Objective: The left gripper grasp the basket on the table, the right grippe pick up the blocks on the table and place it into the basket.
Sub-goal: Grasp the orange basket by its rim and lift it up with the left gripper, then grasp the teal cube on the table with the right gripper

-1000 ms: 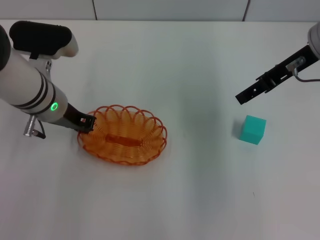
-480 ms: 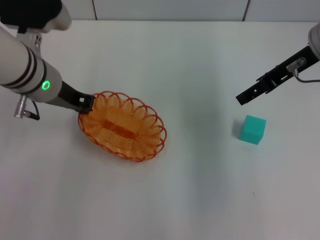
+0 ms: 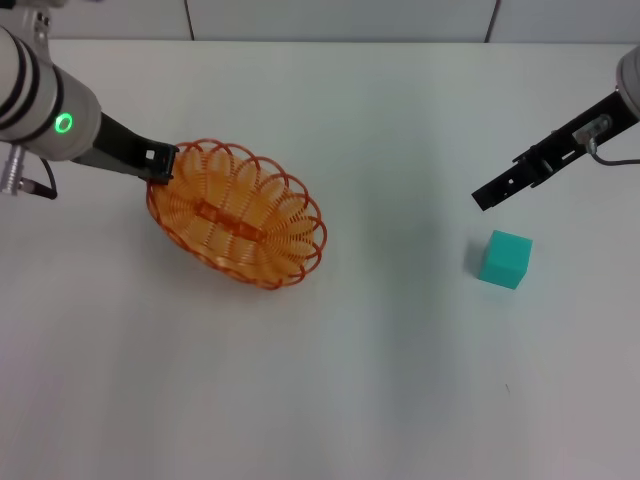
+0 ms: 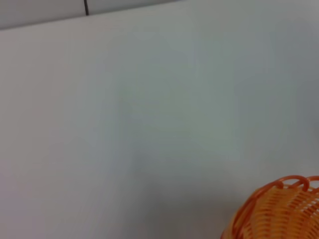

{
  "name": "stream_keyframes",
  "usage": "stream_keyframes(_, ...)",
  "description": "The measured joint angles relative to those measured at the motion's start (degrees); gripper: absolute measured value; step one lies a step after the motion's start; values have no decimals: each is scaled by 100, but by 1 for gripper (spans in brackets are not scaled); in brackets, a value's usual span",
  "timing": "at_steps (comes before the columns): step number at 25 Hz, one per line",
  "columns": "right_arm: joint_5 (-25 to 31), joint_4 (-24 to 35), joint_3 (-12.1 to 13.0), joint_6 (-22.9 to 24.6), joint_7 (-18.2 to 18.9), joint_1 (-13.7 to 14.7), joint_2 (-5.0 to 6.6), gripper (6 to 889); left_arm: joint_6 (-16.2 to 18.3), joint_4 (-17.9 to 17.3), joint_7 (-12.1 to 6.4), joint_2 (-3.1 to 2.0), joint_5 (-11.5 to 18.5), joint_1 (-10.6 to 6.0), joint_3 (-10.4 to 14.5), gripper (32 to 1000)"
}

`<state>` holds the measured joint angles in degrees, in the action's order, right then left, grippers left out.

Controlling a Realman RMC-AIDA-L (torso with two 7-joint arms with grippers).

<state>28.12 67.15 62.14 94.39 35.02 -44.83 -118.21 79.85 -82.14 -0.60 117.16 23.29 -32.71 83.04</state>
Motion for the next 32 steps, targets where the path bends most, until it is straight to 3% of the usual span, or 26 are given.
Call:
stream_keyframes(7, 0, 0, 0, -37, 75, 0, 0, 848, 274, -352, -121, 0, 0, 19, -297, 84)
stream_keyframes(8, 0, 0, 0, -47, 82, 0, 0, 848, 443, -619, -188, 0, 1, 66, -467, 84)
stream_keyframes(12, 0, -5, 14, -121, 121, 16, 0, 848, 596, -823, -240, 0, 22, 82, -583, 84)
stream_keyframes(19, -31, -16, 59, -213, 143, 26, 1, 848, 800, -1003, -266, 0, 24, 47, -615, 84)
stream_keyframes(32, -51, -18, 63, -275, 210, 28, 9, 848, 829, -1027, -317, 7, 71, 54, -590, 84)
